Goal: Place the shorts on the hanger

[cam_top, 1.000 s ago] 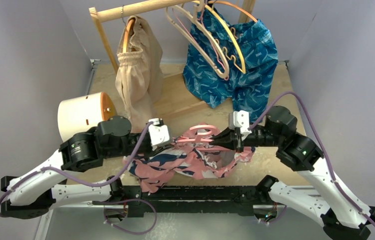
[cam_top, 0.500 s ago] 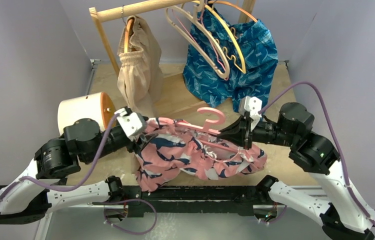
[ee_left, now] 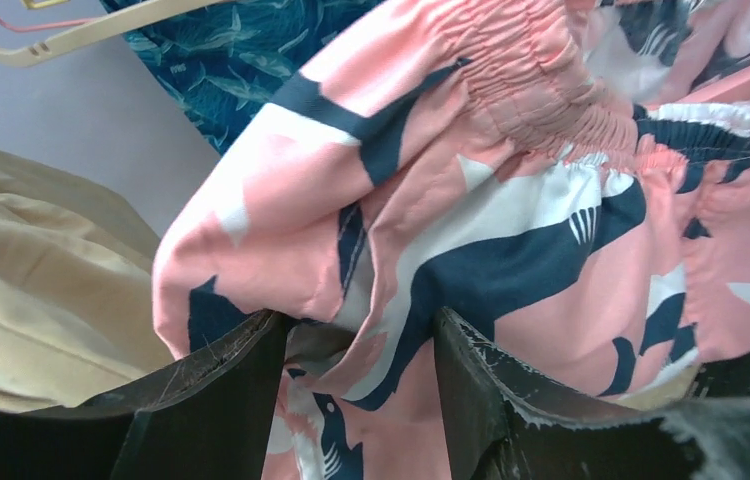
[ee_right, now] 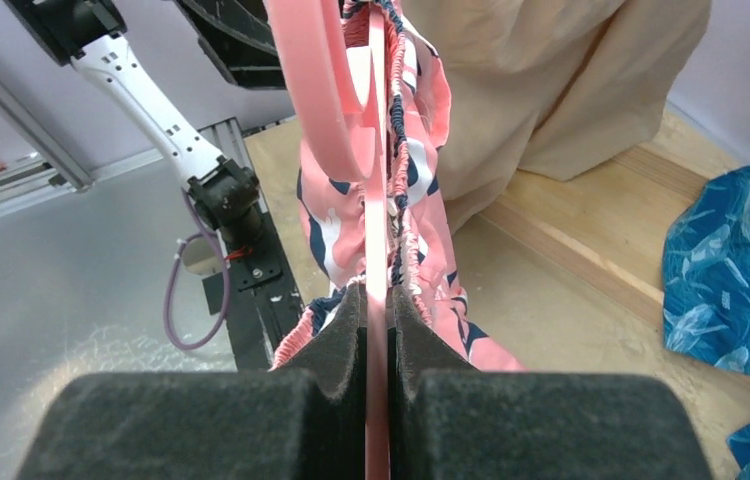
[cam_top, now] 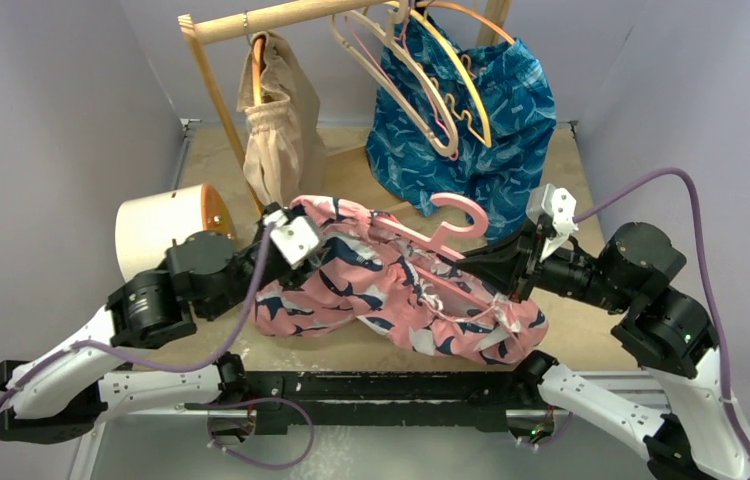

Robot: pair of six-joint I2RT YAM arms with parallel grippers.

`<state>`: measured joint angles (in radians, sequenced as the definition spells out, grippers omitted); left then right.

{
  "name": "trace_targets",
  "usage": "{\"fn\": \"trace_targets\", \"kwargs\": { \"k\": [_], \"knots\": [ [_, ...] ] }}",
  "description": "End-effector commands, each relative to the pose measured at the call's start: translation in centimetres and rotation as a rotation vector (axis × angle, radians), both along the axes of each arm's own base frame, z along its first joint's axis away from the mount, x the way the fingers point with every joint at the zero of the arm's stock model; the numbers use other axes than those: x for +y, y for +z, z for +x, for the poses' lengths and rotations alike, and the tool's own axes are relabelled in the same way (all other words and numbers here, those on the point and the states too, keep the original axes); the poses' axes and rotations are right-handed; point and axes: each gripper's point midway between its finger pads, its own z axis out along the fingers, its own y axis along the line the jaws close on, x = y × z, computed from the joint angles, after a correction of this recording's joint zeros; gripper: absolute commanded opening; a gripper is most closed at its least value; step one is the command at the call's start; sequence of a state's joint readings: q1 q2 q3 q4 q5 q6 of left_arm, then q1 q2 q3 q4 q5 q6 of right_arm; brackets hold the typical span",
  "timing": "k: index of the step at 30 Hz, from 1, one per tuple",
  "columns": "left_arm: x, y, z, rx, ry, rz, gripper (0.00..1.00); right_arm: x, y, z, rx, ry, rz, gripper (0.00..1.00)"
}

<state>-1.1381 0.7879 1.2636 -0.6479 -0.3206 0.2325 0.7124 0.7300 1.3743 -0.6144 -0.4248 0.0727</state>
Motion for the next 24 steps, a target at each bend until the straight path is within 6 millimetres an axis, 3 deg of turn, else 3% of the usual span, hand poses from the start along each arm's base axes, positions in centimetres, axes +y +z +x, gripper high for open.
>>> {"fn": "trace_targets", "kwargs": {
  "k": [1,2,5,10,13,16,20,21,22,24],
  "knots": [
    [-0.6,1.4,1.9,-0.084,0.066,-0.025,0.51,-0.4,3.7,0.6,-0.058,-0.060,0.110,0.00],
    [-0.7,1.6,1.9,-0.092,0.065,-0.035,0.42,-0.6,3.4,0.6,-0.046,-0.064,0.106,0.00],
    [-0.5,2.6,2.3,-0.106,0.093,-0.080,0.00,-0.9,2.4,0.4,-0.022,-0.074,0.088,0.00],
    [1.7,5.0,3.2,-0.120,0.229,-0.200,0.00,-1.7,0.9,0.3,0.026,-0.109,0.043,0.00],
    [1.8,5.5,3.4,-0.105,0.255,-0.234,0.00,-1.9,-0.5,0.4,0.054,-0.118,-0.006,0.00],
    [1.2,4.6,3.6,-0.066,0.257,-0.223,0.00,-1.9,-0.7,0.8,0.063,-0.135,-0.025,0.00],
    [0.1,1.5,3.7,0.001,0.258,-0.198,0.02,-1.7,1.8,1.4,0.045,-0.158,0.028,0.00],
    [-0.1,1.0,3.7,0.019,0.256,-0.204,0.10,-1.8,2.4,1.8,0.050,-0.179,0.039,0.00],
    [-0.3,0.6,3.6,0.036,0.257,-0.214,0.25,-1.9,2.8,2.1,0.059,-0.198,0.044,0.00],
    [-0.6,0.3,3.5,0.082,0.265,-0.251,0.39,-2.5,3.3,3.0,0.055,-0.262,0.034,0.00]
  ]
}}
